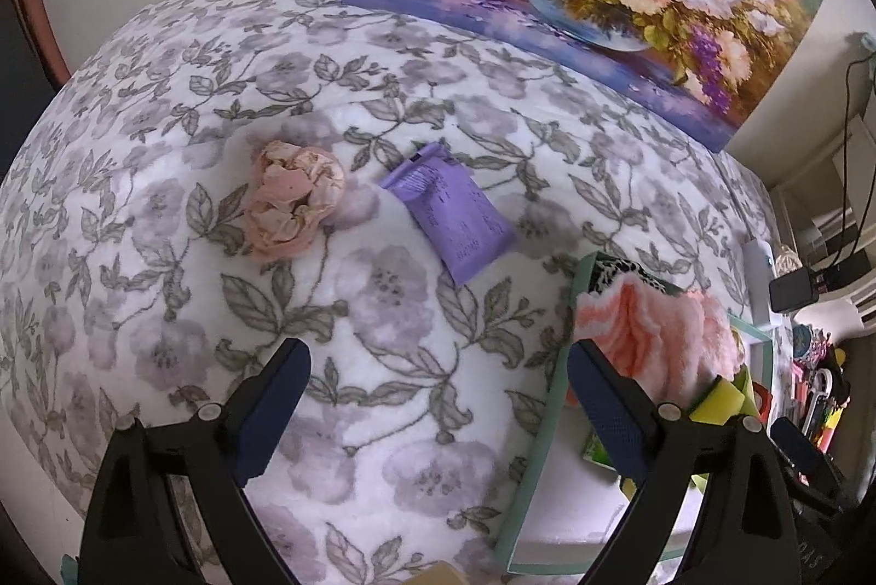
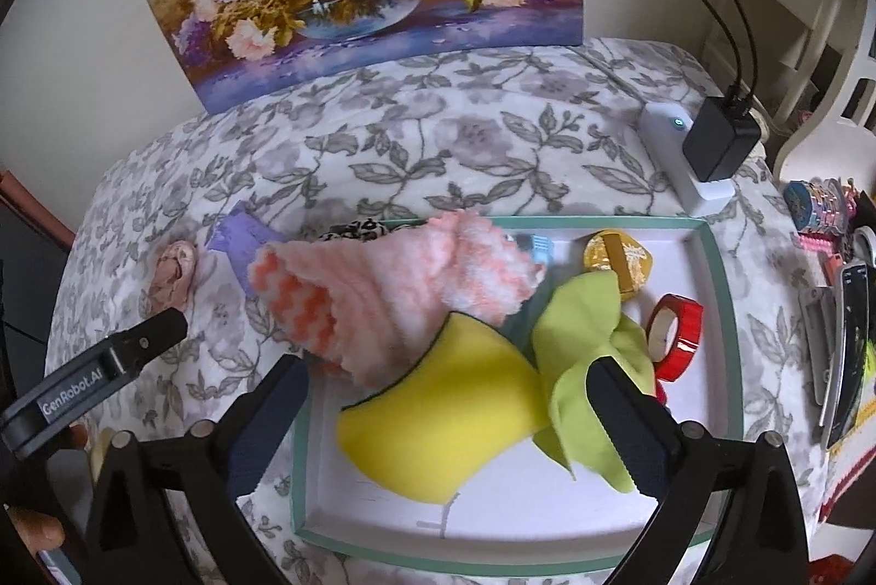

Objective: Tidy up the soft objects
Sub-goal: 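Move both tools back toward the pink scrunchie and purple packet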

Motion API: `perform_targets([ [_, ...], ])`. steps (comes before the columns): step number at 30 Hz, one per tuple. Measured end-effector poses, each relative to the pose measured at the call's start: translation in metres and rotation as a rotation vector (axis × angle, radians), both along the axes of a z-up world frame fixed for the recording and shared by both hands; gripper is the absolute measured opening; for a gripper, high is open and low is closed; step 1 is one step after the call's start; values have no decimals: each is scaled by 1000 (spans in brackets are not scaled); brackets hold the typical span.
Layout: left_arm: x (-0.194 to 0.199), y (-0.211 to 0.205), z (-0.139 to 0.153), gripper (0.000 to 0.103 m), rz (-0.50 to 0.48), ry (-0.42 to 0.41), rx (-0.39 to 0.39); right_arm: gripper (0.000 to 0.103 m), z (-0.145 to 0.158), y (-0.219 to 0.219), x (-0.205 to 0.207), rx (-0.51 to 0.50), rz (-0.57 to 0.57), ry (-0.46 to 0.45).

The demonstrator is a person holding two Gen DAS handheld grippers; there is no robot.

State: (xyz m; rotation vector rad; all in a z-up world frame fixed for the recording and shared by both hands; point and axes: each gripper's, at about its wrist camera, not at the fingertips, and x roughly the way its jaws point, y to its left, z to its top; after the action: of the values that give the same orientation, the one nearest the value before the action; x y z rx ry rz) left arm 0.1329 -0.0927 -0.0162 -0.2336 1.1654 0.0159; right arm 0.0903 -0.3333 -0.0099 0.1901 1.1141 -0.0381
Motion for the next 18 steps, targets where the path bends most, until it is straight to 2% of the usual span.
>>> perform_targets([
  [11, 7, 51, 8, 96, 124, -28, 37, 103, 4, 27, 1, 8, 51, -26],
  [18, 5, 99, 16, 96, 237, -57, 98, 103, 7, 57, 4, 9, 103, -42],
])
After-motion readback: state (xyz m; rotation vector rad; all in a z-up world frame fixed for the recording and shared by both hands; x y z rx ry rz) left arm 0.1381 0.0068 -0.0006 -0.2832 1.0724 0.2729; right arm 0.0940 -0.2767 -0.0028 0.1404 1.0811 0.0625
